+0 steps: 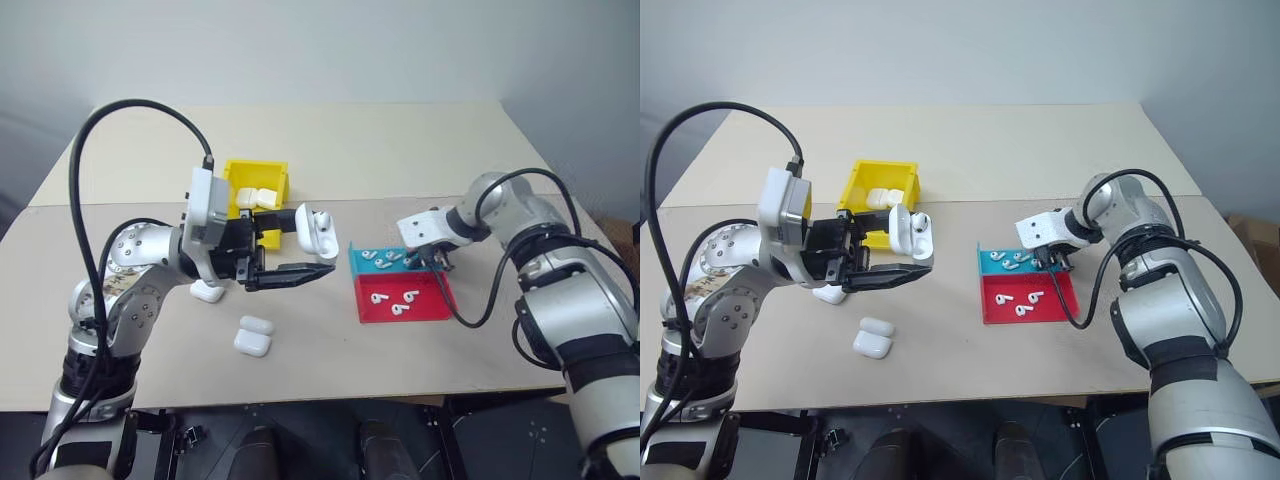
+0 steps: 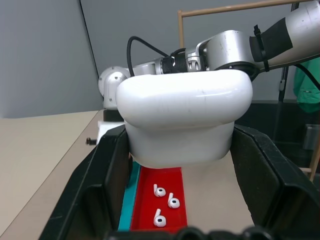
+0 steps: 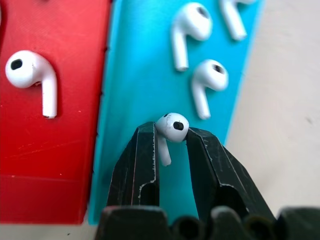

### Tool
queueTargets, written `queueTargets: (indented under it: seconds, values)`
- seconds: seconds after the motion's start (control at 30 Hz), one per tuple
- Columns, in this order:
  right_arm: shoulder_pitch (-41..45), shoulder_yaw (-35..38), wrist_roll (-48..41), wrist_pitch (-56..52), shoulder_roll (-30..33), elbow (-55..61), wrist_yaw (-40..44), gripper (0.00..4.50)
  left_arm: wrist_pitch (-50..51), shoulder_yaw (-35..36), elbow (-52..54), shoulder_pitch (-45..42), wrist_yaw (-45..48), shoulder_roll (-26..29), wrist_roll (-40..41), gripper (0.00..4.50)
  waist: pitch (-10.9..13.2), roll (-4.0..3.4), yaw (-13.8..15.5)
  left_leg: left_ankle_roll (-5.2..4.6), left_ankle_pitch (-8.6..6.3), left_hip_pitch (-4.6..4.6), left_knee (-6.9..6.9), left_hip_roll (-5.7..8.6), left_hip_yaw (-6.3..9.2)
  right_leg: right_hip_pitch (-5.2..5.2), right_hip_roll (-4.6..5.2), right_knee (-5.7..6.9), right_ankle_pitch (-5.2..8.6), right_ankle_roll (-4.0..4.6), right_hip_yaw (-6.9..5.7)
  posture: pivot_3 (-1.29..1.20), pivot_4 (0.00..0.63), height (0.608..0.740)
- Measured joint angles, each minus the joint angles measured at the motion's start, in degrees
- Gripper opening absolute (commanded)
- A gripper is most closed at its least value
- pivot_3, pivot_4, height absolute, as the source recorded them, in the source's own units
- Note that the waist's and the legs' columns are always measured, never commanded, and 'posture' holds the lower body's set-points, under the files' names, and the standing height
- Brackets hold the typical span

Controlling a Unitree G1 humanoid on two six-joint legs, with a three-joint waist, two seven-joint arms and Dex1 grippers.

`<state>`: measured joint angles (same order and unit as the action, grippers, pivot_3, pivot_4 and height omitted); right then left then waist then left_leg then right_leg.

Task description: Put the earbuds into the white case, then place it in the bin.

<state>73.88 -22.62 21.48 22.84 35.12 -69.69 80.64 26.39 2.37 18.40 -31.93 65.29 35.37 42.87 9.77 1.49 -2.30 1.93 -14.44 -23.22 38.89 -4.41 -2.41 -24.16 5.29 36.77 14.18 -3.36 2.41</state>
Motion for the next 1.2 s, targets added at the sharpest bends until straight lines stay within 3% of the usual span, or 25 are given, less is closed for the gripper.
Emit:
queueTargets:
  seconds: [0.1,0.3,0.4,0.53,0.67,0.83,1.2]
  values:
    - [-0.14,5.72,-8.68,-9.42,3.90,6.00,6.21,0.63,-0.17,-0.34,-2.58,-2.11,1.38,-1.04,-0.03,2.81,0.01,-0.02,0.19,0.00,0.00,-0.02,0.00,0.00,0.00,0.01,-0.01,0.01,0.00,0.00,-0.01,0.00,0.150,0.740]
    - [-15.88,18.14,-37.38,-45.81,11.37,43.98,7.97,0.63,-0.58,-1.79,-7.64,-5.50,4.17,-3.01,-0.43,2.81,0.01,-0.02,0.87,-0.03,-0.01,-0.02,0.01,-0.01,0.06,0.00,-0.03,0.22,0.00,0.00,-0.04,0.00,0.150,0.740]
    - [-24.35,27.75,-52.24,-63.50,9.45,64.23,0.52,0.63,-1.36,-2.71,-10.64,-7.52,5.69,-4.31,-1.38,2.81,0.01,-0.04,1.17,-0.03,-0.01,0.02,0.03,-0.01,0.07,0.01,-0.04,0.23,0.00,0.00,-0.02,0.00,0.150,0.740]
    - [-27.06,37.67,-67.85,-76.12,3.51,81.83,-14.27,0.63,-1.61,-3.81,-14.29,-10.57,7.07,-6.30,-2.44,2.81,0.00,-0.02,1.53,-0.04,-0.01,0.02,0.05,-0.01,0.12,0.08,-0.04,0.11,0.00,0.00,-0.05,0.00,0.150,0.740]
    - [-29.19,41.47,-78.40,-80.95,-2.11,90.43,-27.90,0.63,-2.36,-4.47,-17.90,-12.86,7.94,-8.20,-3.59,2.81,-0.01,-0.02,1.63,-0.04,-0.02,-0.04,0.04,0.00,0.13,0.06,-0.03,0.06,0.00,0.00,-0.06,0.00,0.150,0.740]
    - [-31.70,40.49,-83.52,-81.64,-4.75,95.30,-37.38,0.63,-2.75,-5.79,-20.89,-15.21,8.33,-10.44,-5.44,2.81,-0.01,-0.02,1.63,-0.06,-0.02,-0.10,0.05,0.01,0.15,0.04,-0.03,0.12,0.00,-0.01,-0.07,0.00,0.150,0.740]
    - [-33.85,34.39,-82.96,-78.60,-3.94,97.34,-42.00,0.63,-2.92,-5.88,-21.86,-16.61,9.93,-11.11,-7.09,2.81,-0.01,-0.02,1.49,-0.10,-0.02,-0.10,0.04,0.01,0.16,0.02,-0.03,0.04,0.00,-0.01,-0.06,0.00,0.150,0.740]
